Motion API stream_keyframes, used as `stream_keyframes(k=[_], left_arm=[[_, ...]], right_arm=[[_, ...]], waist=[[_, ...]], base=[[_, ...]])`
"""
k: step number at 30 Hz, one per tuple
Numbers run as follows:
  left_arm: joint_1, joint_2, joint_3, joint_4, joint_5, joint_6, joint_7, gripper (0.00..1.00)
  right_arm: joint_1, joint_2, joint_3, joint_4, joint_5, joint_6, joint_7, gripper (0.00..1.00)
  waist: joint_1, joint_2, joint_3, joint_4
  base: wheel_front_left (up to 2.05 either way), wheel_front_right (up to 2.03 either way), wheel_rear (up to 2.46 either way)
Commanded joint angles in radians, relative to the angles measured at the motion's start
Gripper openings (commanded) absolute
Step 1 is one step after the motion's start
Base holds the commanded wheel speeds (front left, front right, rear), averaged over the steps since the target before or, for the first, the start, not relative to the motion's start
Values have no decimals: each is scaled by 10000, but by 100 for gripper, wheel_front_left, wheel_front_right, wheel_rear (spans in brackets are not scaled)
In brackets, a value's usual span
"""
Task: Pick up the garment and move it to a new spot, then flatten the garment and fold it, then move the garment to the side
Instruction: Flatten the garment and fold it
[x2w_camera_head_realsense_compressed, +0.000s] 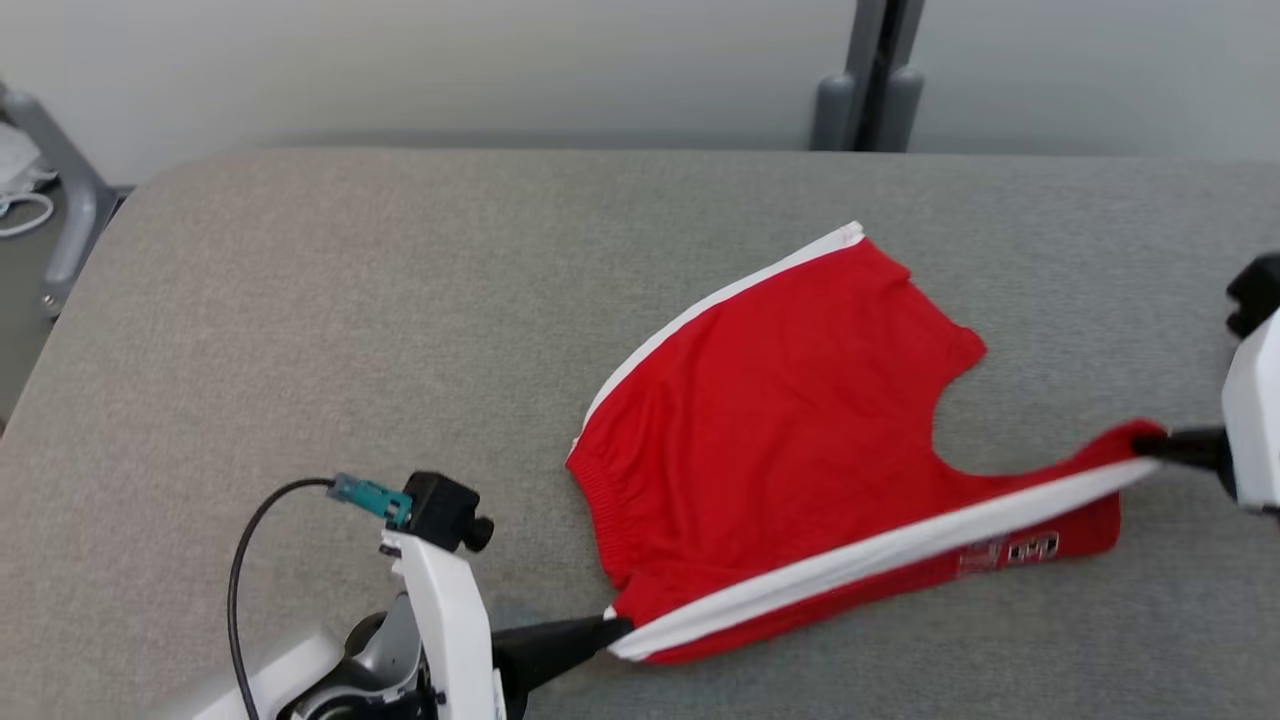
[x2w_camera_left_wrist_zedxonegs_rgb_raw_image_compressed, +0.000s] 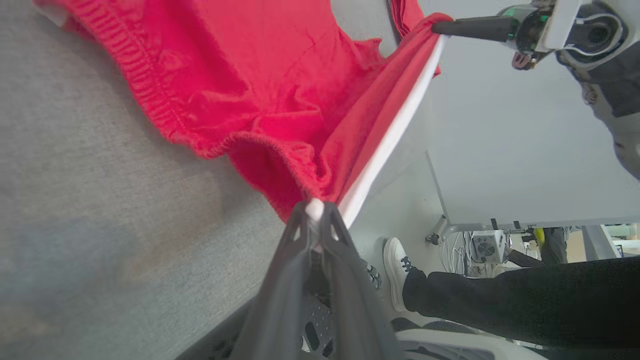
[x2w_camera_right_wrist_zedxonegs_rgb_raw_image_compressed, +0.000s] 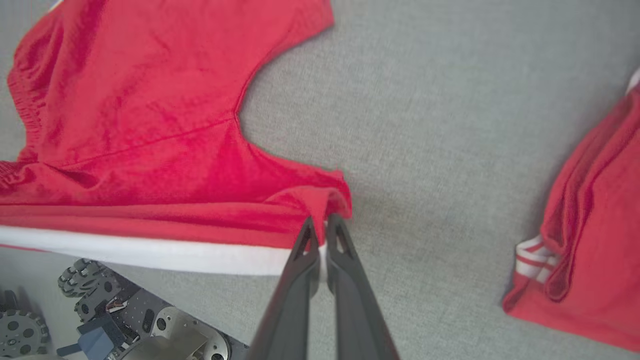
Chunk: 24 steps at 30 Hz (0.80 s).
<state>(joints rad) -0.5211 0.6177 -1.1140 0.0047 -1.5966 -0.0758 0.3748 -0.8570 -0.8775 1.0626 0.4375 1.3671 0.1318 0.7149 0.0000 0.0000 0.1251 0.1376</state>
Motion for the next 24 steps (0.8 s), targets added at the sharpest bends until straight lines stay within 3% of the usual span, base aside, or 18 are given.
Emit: stream_keyframes(k=[1,11,19,24], left_arm=[[-198,-136,200,155,-264,-110,-11,0],[-769,-1189,819,710,-1466,-463,466,0],[-1121,-2125,1854,1258,-2508,-569,619,0],[-1264,-2505,2327,1594,-2316,-568,707,0]], right_arm=[[-319,66,-269,125,-79,-21,-18,0],[-1905,653,-1109,1092,-900,-15,524,0],[-3004,1382,-1526,2362,-1631,-15,1204,0],[-3650,2025,-1759,3259,-2029,-14,1652,0]], waist=[[0,0,453,397],[0,0,1514,1133],[0,0,2203,1662],[0,0,2480,1879]], base=[[0,0,0],[0,0,0],[0,0,0],[0,0,0]])
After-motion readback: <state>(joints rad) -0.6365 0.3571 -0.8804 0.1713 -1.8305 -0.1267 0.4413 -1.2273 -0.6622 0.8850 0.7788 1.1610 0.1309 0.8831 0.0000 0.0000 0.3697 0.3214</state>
